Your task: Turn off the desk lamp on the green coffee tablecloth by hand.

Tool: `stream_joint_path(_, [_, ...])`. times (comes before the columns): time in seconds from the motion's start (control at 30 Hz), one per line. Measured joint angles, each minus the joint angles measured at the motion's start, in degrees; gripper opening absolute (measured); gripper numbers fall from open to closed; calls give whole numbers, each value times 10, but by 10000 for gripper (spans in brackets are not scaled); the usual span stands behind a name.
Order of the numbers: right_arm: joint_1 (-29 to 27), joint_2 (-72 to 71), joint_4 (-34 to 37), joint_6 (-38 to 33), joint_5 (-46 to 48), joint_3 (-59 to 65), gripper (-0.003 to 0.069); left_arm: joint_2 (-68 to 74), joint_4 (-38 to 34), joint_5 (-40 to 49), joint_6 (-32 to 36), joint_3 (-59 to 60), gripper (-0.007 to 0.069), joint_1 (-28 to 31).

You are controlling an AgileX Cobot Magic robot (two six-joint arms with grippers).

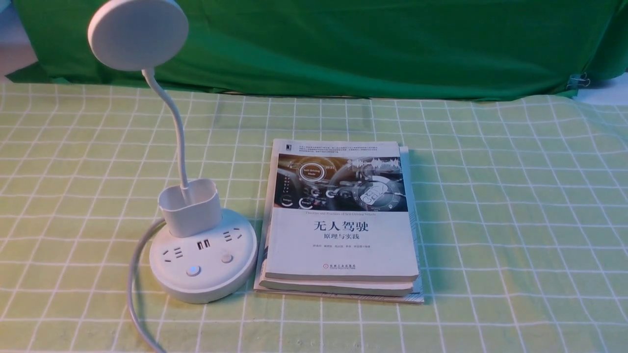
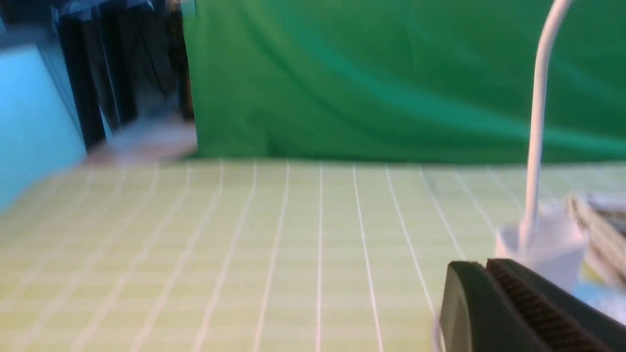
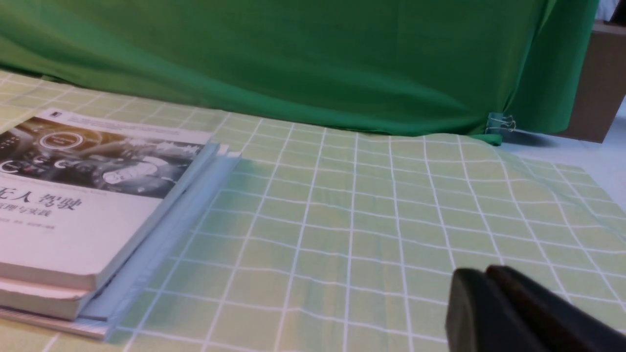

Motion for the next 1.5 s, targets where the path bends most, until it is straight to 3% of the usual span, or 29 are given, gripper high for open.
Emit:
stream_joint_path(0.13, [0,0,0,0,0,1,29,-5,-10,52,0,1,7,0])
stream_joint_path(1.5, [0,0,0,0,0,1,29,-6,-12,52,0,1,7,0])
